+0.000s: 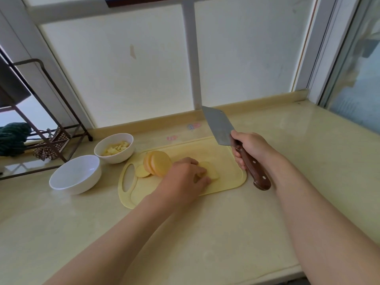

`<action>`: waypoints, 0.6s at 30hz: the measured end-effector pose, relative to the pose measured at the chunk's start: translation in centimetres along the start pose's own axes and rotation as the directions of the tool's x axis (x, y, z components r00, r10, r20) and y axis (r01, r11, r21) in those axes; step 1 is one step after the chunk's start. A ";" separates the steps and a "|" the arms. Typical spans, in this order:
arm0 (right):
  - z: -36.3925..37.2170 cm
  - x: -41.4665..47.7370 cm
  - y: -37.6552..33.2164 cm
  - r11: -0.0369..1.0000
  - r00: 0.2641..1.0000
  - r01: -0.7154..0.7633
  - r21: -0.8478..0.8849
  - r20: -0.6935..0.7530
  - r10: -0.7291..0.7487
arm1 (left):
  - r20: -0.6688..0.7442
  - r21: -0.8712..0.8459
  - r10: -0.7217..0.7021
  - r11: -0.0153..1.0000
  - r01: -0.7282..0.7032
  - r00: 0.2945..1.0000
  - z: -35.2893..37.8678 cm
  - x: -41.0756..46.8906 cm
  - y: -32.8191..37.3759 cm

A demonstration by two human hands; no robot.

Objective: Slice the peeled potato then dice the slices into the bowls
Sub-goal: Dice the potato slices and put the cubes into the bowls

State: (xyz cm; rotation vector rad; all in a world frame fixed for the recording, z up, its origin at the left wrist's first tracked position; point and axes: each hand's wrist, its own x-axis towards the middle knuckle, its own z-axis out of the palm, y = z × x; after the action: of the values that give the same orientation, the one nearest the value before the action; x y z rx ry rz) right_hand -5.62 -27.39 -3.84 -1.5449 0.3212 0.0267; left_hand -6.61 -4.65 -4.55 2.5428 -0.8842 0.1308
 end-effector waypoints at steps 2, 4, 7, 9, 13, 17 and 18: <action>0.0 0.1 0.0 1.000 1.000 0.003 -0.001 -0.002 -0.003 | -0.031 0.047 -0.025 0.999 0.027 0.999 0.4 0.6 0.1; 0.0 0.1 0.0 1.000 1.000 -0.001 -0.007 -0.002 0.001 | -0.041 0.088 -0.025 0.996 0.028 0.999 0.7 1.1 0.1; -0.1 -0.2 -0.1 1.000 1.000 -0.012 0.000 0.023 0.012 | -0.006 0.085 0.050 0.995 -0.049 0.999 0.6 1.8 -0.4; -0.2 -0.7 -0.4 1.000 0.998 -0.022 0.019 0.064 0.020 | 0.010 0.067 0.141 0.988 -0.141 0.990 0.4 2.0 -1.0; -0.3 -2.1 -1.5 0.997 0.997 -0.033 -0.070 0.073 0.038 | -0.023 0.060 0.217 0.975 -0.216 0.976 0.8 2.0 -1.9; -0.9 -3.8 -3.5 0.933 0.999 -0.020 -0.359 -0.031 0.010 | -0.064 0.078 0.270 0.961 -0.265 0.961 1.6 2.0 -2.3; -0.8 -4.2 -4.0 0.900 0.999 -0.011 -0.435 -0.046 -0.011 | -0.073 0.075 0.281 0.958 -0.275 0.957 1.7 2.1 -2.5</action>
State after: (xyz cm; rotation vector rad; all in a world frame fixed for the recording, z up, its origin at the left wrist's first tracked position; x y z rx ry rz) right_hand -8.91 -27.54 0.94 -1.9941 0.3698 0.0657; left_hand -3.55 -4.85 -6.53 2.4370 -1.2190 0.3536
